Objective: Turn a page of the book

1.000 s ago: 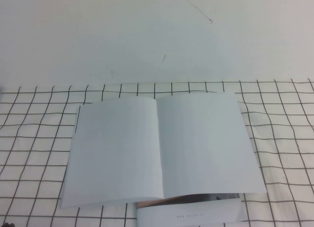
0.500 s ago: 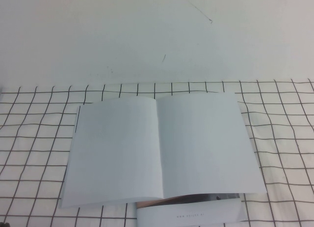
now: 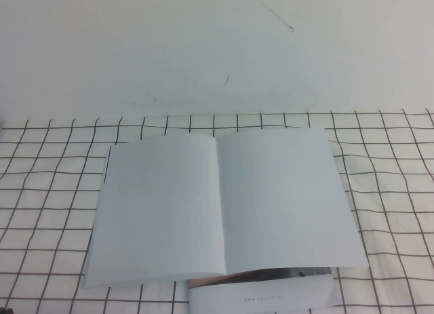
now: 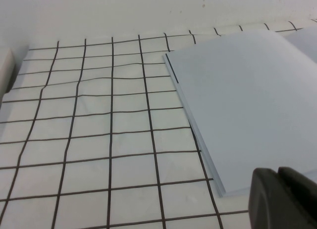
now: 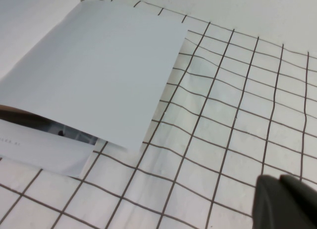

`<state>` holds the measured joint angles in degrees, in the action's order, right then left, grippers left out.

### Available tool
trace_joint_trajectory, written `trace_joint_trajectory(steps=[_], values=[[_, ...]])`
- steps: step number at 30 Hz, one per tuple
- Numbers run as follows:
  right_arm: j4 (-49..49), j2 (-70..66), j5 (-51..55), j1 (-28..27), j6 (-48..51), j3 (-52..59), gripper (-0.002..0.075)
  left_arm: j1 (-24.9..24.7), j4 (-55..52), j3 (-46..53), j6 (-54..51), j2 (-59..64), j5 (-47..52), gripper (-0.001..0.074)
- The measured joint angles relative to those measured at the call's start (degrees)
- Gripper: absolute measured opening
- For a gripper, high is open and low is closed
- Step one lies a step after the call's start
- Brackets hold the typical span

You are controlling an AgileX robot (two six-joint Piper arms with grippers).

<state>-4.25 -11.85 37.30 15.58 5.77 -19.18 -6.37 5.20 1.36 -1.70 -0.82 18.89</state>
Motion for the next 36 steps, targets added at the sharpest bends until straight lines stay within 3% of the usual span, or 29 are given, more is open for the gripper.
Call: trace_joint_trajectory(steps=[14, 20, 29, 36], values=[[-0.3, 0.6, -0.3, -0.6, 0.3, 0.0, -0.0002, 0.0, 0.0, 0.0, 0.0, 0.0, 0.0, -0.0002], [-2.0, 4.7, -6.2, -8.6, 2.3, 1.9, -0.0002, 0.0, 0.0, 0.0, 0.0, 0.0, 0.0, -0.0002], [-2.0, 12.3, -21.1, -21.6, -1.1, 17.7, -0.0002, 0.0, 0.0, 0.0, 0.0, 0.0, 0.0, -0.0002], [-1.9, 12.6, -15.8, -24.6, -3.0, 20.8, -0.0002, 0.0, 0.0, 0.0, 0.0, 0.0, 0.1, -0.0002]])
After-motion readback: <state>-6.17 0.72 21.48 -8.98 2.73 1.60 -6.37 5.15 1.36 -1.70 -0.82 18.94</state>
